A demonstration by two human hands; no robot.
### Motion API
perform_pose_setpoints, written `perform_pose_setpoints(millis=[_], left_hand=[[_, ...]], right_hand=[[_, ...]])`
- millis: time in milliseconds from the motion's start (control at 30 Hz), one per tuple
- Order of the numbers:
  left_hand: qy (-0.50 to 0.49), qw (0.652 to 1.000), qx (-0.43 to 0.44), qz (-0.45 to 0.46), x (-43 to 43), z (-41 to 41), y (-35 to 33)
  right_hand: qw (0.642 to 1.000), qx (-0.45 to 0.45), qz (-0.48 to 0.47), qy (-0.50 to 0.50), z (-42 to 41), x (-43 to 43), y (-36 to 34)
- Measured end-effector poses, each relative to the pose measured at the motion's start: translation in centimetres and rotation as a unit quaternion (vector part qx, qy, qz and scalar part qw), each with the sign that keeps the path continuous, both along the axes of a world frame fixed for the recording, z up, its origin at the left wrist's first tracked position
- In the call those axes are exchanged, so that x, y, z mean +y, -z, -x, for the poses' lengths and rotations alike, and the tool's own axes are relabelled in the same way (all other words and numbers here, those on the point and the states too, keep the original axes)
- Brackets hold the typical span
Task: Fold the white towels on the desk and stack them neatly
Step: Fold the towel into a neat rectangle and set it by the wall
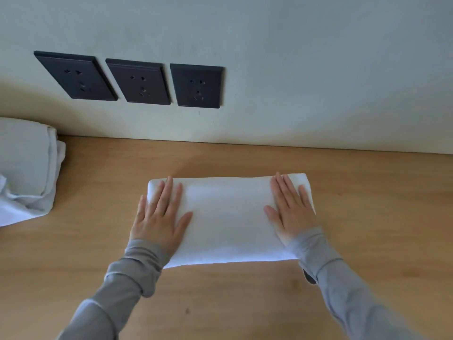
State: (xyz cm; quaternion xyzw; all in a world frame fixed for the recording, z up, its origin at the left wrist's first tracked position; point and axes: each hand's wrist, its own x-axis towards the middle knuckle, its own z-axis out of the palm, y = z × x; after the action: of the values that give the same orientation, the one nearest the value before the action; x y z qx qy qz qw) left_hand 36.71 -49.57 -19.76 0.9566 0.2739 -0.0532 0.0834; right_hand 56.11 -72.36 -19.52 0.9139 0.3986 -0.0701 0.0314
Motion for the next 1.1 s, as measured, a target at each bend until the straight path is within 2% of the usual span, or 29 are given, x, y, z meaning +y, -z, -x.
perform_pose_setpoints(millis=[167, 300, 400, 433, 500, 600, 700, 867, 1033, 1100], left_hand=[[0.004, 1.000, 0.000, 0.018, 0.3, -0.2, 0.4], [0.007, 1.000, 0.009, -0.021, -0.6, -0.4, -1.5], [0.100, 0.993, -0.057, -0.039, -4.0, -0.7, -3.2], [0.155, 0.985, -0.066, -0.044, -5.2, -0.6, -3.2], [0.235, 0.970, -0.028, -0.058, -6.4, 0.2, -3.1], [0.249, 0.965, 0.035, -0.075, -4.0, 1.7, -2.9], [0.238, 0.967, 0.030, -0.089, -1.3, 3.1, -2.8], [0.253, 0.962, 0.077, -0.075, -0.4, 3.1, -1.9], [0.265, 0.957, 0.116, -0.032, 0.5, 3.3, -2.5], [0.207, 0.977, 0.048, 0.002, -1.2, 2.5, -3.5]], right_hand=[[0.999, 0.024, -0.031, 0.012, 0.0, 0.3, 0.2], [1.000, 0.018, -0.019, 0.009, 1.0, 0.5, -1.4], [0.988, 0.048, -0.082, -0.121, 4.8, 1.2, -2.2], [0.979, 0.067, -0.066, -0.178, 6.0, 1.4, -2.0], [0.969, 0.062, -0.002, -0.240, 7.2, 1.4, -1.3], [0.982, 0.014, 0.041, -0.185, 5.4, -0.1, -0.9], [0.996, -0.001, 0.029, -0.090, 3.7, -3.7, -1.1], [0.997, 0.027, 0.007, -0.071, 3.0, -6.7, -0.9], [0.993, 0.022, 0.105, -0.056, 3.3, -6.6, -2.0], [0.996, 0.051, 0.058, -0.038, 4.1, -5.4, -3.4]])
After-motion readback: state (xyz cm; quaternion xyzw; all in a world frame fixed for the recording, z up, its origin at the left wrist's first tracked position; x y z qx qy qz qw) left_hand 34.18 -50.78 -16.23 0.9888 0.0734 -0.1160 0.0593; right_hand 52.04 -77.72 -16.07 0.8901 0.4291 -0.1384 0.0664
